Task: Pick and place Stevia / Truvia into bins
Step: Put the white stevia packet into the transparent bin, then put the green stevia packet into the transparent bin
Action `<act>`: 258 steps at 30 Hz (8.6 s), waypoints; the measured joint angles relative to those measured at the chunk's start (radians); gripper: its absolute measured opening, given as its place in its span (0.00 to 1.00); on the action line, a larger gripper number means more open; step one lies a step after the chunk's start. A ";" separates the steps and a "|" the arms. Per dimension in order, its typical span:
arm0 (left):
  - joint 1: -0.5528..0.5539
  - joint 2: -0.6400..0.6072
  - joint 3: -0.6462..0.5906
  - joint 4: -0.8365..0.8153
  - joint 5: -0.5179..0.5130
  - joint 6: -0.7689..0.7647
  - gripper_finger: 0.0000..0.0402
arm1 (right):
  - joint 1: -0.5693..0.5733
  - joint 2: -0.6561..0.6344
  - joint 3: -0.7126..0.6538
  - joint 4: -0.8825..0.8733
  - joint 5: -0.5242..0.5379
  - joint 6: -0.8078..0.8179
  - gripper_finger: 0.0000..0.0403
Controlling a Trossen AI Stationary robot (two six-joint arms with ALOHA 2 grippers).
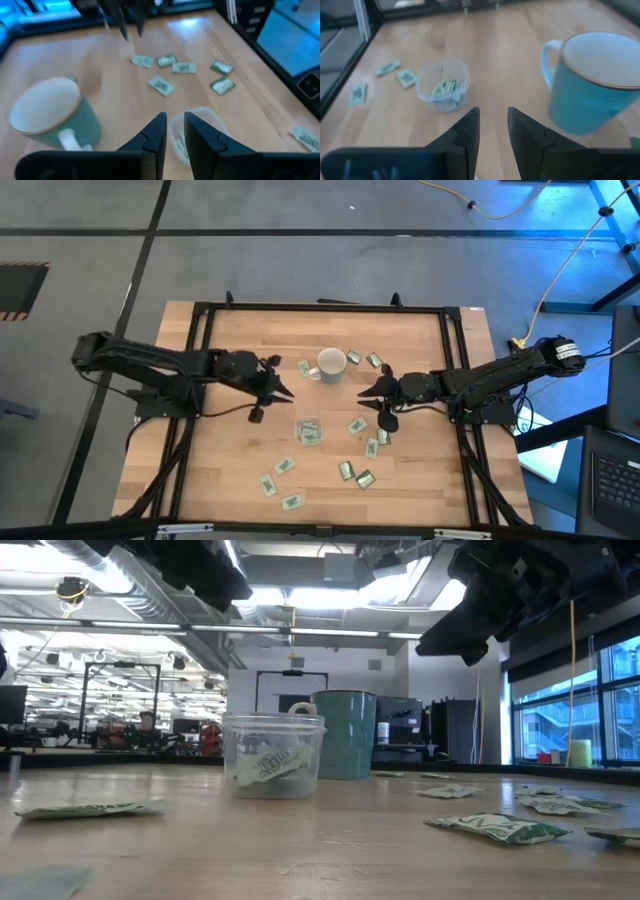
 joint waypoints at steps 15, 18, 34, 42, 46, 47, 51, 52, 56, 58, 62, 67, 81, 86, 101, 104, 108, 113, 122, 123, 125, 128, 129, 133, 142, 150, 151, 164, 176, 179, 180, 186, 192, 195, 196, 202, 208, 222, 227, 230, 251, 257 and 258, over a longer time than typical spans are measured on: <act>0.094 -0.184 -0.437 0.522 0.040 -0.054 0.15 | 0.034 0.313 0.076 -0.095 -0.086 -0.037 0.26; 0.093 -0.185 -0.489 0.616 0.040 -0.060 0.15 | 0.048 0.348 0.076 -0.091 -0.090 -0.012 0.26; 0.093 -0.184 -0.520 0.649 -0.086 -0.026 0.15 | 0.055 0.483 0.080 -0.073 -0.081 0.041 0.17; 0.093 -0.184 -0.520 0.649 -0.089 -0.026 0.15 | 0.055 0.476 0.078 -0.076 -0.073 0.037 0.02; 0.093 -0.184 -0.520 0.649 -0.089 -0.026 0.15 | 0.055 0.472 0.076 -0.065 -0.072 0.037 0.01; 0.093 -0.184 -0.520 0.649 -0.089 -0.026 0.15 | 0.055 0.467 0.076 -0.063 -0.072 0.035 0.01; 0.093 -0.184 -0.520 0.649 -0.091 -0.026 0.15 | 0.055 0.423 0.103 -0.080 -0.075 -0.010 0.01; 0.093 -0.184 -0.520 0.649 -0.093 -0.026 0.15 | 0.055 0.409 0.121 -0.068 -0.075 -0.029 0.01; 0.093 -0.183 -0.520 0.649 -0.097 -0.025 0.15 | 0.055 0.388 0.215 -0.067 -0.060 -0.157 0.00; 0.093 -0.184 -0.520 0.648 -0.097 -0.025 0.15 | 0.055 0.391 0.279 -0.069 -0.058 -0.234 0.00; 0.093 -0.183 -0.520 0.648 -0.097 -0.026 0.15 | 0.052 0.427 0.411 -0.133 -0.058 -0.335 0.00; 0.093 -0.183 -0.520 0.648 -0.097 -0.026 0.15 | 0.036 0.519 0.552 -0.173 -0.057 -0.382 0.00; 0.093 -0.183 -0.519 0.642 -0.096 -0.026 0.15 | 0.027 0.761 0.703 -0.251 -0.144 -0.360 0.00; 0.093 -0.183 -0.519 0.640 -0.096 -0.026 0.15 | 0.027 0.763 0.698 -0.253 -0.144 -0.351 0.02; 0.093 -0.183 -0.519 0.640 -0.096 -0.026 0.15 | 0.030 0.635 0.700 -0.486 -0.100 -0.239 0.22; 0.093 -0.183 -0.519 0.641 -0.096 -0.026 0.15 | 0.035 0.539 0.642 -0.583 -0.083 -0.156 0.22; 0.093 -0.183 -0.519 0.643 -0.096 -0.026 0.15 | 0.042 0.374 0.495 -0.605 -0.014 0.008 0.22; 0.093 -0.183 -0.519 0.644 -0.096 -0.026 0.15 | 0.041 0.202 0.293 -0.607 -0.011 0.221 0.22; 0.093 -0.183 -0.519 0.644 -0.096 -0.014 0.15 | 0.048 0.139 0.083 -0.603 -0.008 0.307 0.22; 0.093 -0.183 -0.519 0.644 -0.096 -0.008 0.15 | 0.052 0.144 0.071 -0.602 -0.008 0.307 0.22; 0.093 -0.183 -0.519 0.644 -0.096 0.000 0.15 | 0.058 0.149 0.055 -0.602 -0.009 0.307 0.22; 0.093 -0.183 -0.519 0.641 -0.096 0.000 0.15 | 0.064 0.155 0.042 -0.599 -0.009 0.328 0.22; 0.093 -0.183 -0.519 0.641 -0.096 0.000 0.15 | 0.064 0.156 0.039 -0.600 -0.009 0.332 0.22; 0.093 -0.183 -0.519 0.640 -0.096 0.000 0.15 | 0.064 0.160 0.019 -0.600 -0.009 0.333 0.22; 0.093 -0.183 -0.519 0.640 -0.097 0.001 0.15 | 0.064 0.202 -0.002 -0.593 -0.018 0.341 0.15; 0.093 -0.183 -0.519 0.640 -0.097 0.000 0.15 | 0.064 0.215 0.001 -0.580 -0.013 0.339 0.02; 0.093 -0.183 -0.519 0.640 -0.097 0.001 0.15 | 0.064 0.213 0.007 -0.580 -0.013 0.332 0.01; 0.093 -0.183 -0.519 0.641 -0.106 0.001 0.15 | 0.064 0.231 0.298 -0.429 -0.005 0.059 0.00; 0.093 -0.183 -0.519 0.636 -0.119 0.000 0.15 | 0.064 0.523 0.636 -0.412 -0.080 -0.323 0.00; 0.093 -0.183 -0.519 0.633 -0.119 0.001 0.15 | 0.064 0.614 0.700 -0.415 -0.092 -0.353 0.00; 0.093 -0.183 -0.519 0.633 -0.119 0.001 0.15 | 0.064 0.639 0.716 -0.419 -0.092 -0.360 0.00; 0.093 -0.183 -0.519 0.622 -0.119 0.000 0.15 | 0.064 0.746 0.780 -0.446 -0.092 -0.374 0.01; 0.093 -0.183 -0.519 0.618 -0.119 0.000 0.15 | 0.064 0.768 0.780 -0.449 -0.090 -0.372 0.02; 0.093 -0.183 -0.519 0.618 -0.119 0.000 0.15 | 0.064 0.768 0.780 -0.443 -0.089 -0.372 0.03; 0.093 -0.183 -0.519 0.618 -0.119 0.000 0.15 | 0.064 0.768 0.781 -0.444 -0.089 -0.374 0.04; 0.093 -0.183 -0.519 0.618 -0.119 0.000 0.15 | 0.064 0.758 0.781 -0.452 -0.089 -0.350 0.15; 0.093 -0.183 -0.519 0.610 -0.120 0.000 0.15 | 0.080 0.673 0.776 -0.639 -0.089 -0.232 0.22; 0.093 -0.183 -0.519 0.595 -0.119 0.000 0.15 | 0.187 0.415 0.373 -0.651 -0.042 0.201 0.22; 0.093 -0.183 -0.519 0.596 -0.121 0.000 0.15 | 0.189 0.404 0.244 -0.507 -0.044 0.231 0.22; 0.093 -0.184 -0.519 0.595 -0.121 0.000 0.15 | 0.189 0.404 0.222 -0.518 -0.044 0.256 0.22; 0.093 -0.183 -0.519 0.596 -0.123 0.000 0.15 | 0.237 0.396 0.231 -0.702 -0.046 0.383 0.07; 0.093 -0.184 -0.519 0.596 -0.123 0.000 0.15 | 0.237 0.396 0.231 -0.702 -0.045 0.384 0.02; 0.093 -0.184 -0.519 0.596 -0.123 0.000 0.15 | 0.237 0.396 0.231 -0.702 -0.045 0.383 0.02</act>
